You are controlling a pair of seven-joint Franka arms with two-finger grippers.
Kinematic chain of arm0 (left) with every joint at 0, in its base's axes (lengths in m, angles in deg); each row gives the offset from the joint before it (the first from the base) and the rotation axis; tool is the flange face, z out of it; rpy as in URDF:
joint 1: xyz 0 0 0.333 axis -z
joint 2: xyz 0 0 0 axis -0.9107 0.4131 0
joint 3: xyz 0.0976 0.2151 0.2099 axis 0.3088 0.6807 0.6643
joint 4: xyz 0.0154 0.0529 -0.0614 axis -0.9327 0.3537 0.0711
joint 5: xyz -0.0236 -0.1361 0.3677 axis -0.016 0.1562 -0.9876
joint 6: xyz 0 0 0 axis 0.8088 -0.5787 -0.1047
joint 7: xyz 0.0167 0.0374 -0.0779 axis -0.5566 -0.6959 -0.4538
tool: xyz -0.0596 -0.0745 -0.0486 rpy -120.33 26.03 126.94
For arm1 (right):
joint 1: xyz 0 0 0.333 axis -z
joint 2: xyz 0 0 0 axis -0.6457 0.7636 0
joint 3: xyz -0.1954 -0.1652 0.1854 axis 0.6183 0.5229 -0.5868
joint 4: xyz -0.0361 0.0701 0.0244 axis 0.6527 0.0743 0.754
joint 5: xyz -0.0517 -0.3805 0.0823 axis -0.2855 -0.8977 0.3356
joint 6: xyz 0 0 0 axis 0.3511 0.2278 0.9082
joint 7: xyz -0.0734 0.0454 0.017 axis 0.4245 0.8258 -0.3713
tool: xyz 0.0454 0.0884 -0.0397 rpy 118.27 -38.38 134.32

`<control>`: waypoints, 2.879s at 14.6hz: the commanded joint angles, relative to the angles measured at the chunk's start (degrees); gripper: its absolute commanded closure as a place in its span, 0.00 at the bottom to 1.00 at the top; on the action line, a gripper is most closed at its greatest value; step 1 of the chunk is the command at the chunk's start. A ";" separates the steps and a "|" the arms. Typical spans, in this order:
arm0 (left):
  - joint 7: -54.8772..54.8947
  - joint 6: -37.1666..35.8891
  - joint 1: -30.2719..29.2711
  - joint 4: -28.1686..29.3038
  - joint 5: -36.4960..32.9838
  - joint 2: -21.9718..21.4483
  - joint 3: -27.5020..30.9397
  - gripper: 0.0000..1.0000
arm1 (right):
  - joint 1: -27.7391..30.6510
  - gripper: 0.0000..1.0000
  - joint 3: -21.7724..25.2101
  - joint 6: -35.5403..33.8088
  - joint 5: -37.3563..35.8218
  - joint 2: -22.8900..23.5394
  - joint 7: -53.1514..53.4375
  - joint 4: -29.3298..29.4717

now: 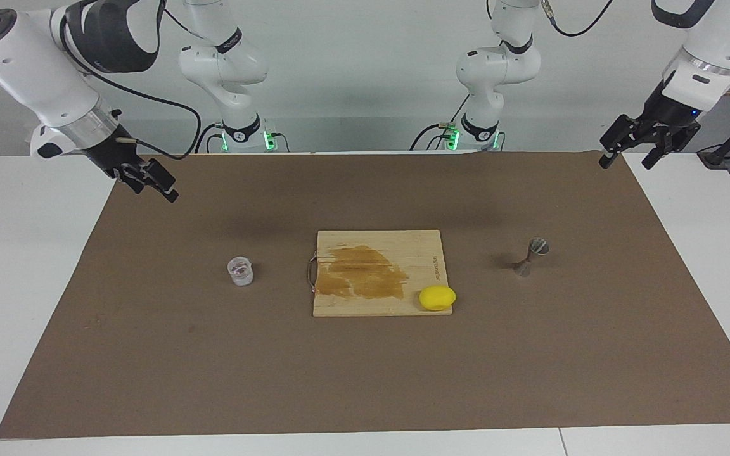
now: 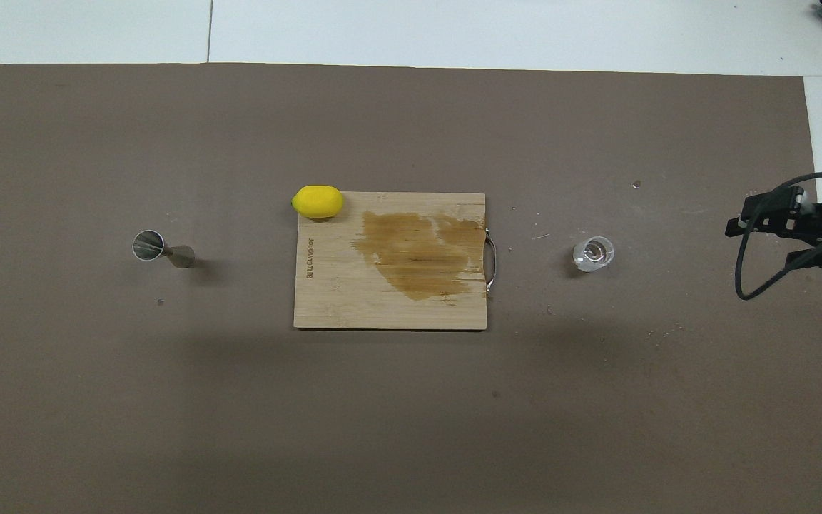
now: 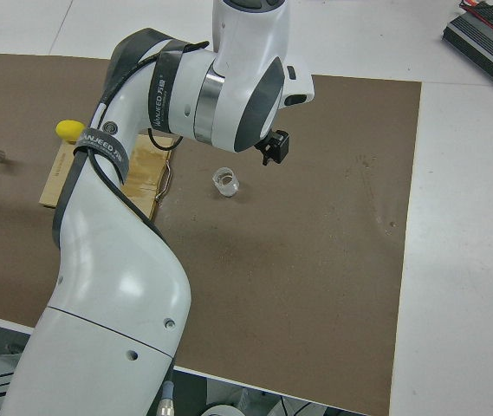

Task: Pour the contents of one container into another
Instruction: 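Move the left gripper to the metal cup while the right gripper reaches the glass cup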

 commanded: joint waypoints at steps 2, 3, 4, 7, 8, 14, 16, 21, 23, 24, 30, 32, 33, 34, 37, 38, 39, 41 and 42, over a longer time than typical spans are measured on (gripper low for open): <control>10.24 5.71 -1.50 5.27 3.50 0.02 -0.15 0.00 | 0.77 0.00 -0.20 6.00 6.04 -1.46 2.07 -6.38; 13.58 6.69 -2.45 5.54 5.34 1.16 -0.15 0.00 | 0.85 0.00 -0.20 6.27 8.05 -1.37 3.46 -6.65; 17.61 7.04 -3.77 5.45 7.71 2.48 -0.15 0.00 | 0.94 0.00 -0.20 6.62 9.29 -1.28 3.74 -7.09; 28.95 9.06 -6.14 5.45 16.14 6.17 -0.15 0.00 | 2.43 0.00 -0.20 6.71 11.83 -0.15 4.01 -7.71; 32.73 9.24 -6.85 5.45 17.65 6.97 -0.15 0.00 | 2.96 0.00 -0.11 6.89 12.81 0.12 4.01 -7.89; 63.31 8.80 -10.46 10.36 26.09 8.99 -0.15 0.00 | 8.23 0.00 -0.20 4.44 23.96 3.63 7.61 -7.54; 70.36 9.07 -10.72 12.21 28.29 9.34 -0.15 0.00 | 9.29 0.00 -0.11 2.94 28.27 4.69 8.49 -7.54; 86.36 3.29 -14.06 13.80 40.76 14.43 -0.24 0.00 | 14.03 0.00 -0.02 8.36 30.39 6.62 3.86 -9.81; 91.20 0.11 -15.02 14.76 46.55 16.37 -0.24 0.00 | 14.91 0.00 0.07 13.37 34.08 6.71 -3.70 -12.62; 93.57 0.02 -15.12 15.99 48.14 16.55 -0.24 0.00 | 15.00 0.00 0.07 14.87 34.26 6.63 -5.47 -13.85; 110.82 -4.45 -16.70 18.10 57.29 20.24 -0.33 0.00 | 14.74 0.00 -0.02 15.69 34.27 7.50 -11.12 -17.28; 115.00 -7.17 -16.88 19.60 59.93 21.81 -0.33 0.00 | 14.30 0.00 -0.02 10.78 34.79 8.99 -6.05 -17.91; 118.17 -8.84 -16.88 19.26 61.76 24.87 -0.33 0.00 | 14.21 0.00 -0.02 9.28 36.88 9.26 -0.88 -17.99; 119.77 -9.04 -16.97 19.25 62.31 25.95 -0.24 0.00 | 14.21 0.00 -0.02 8.57 38.29 9.52 4.22 -18.00; 122.58 -10.87 -17.84 19.86 62.75 27.27 -0.33 0.00 | 13.77 0.00 -0.20 8.30 38.57 10.75 17.59 -18.00; 123.81 -11.75 -17.84 19.95 63.01 28.41 -0.33 0.00 | 13.77 0.00 -0.20 8.30 39.09 11.63 21.54 -17.73; 125.04 -12.72 -18.02 19.87 63.10 29.38 -0.33 0.00 | 13.77 0.00 -0.37 8.12 40.84 12.94 25.85 -17.30; 127.07 -13.25 -18.72 20.83 63.10 30.00 -0.33 0.00 | 13.77 0.00 -0.55 7.42 43.83 15.75 33.24 -15.46; 127.51 -13.78 -18.46 21.70 63.10 29.91 -0.42 0.00 | 13.77 0.00 -0.90 6.55 44.37 17.51 36.14 -13.88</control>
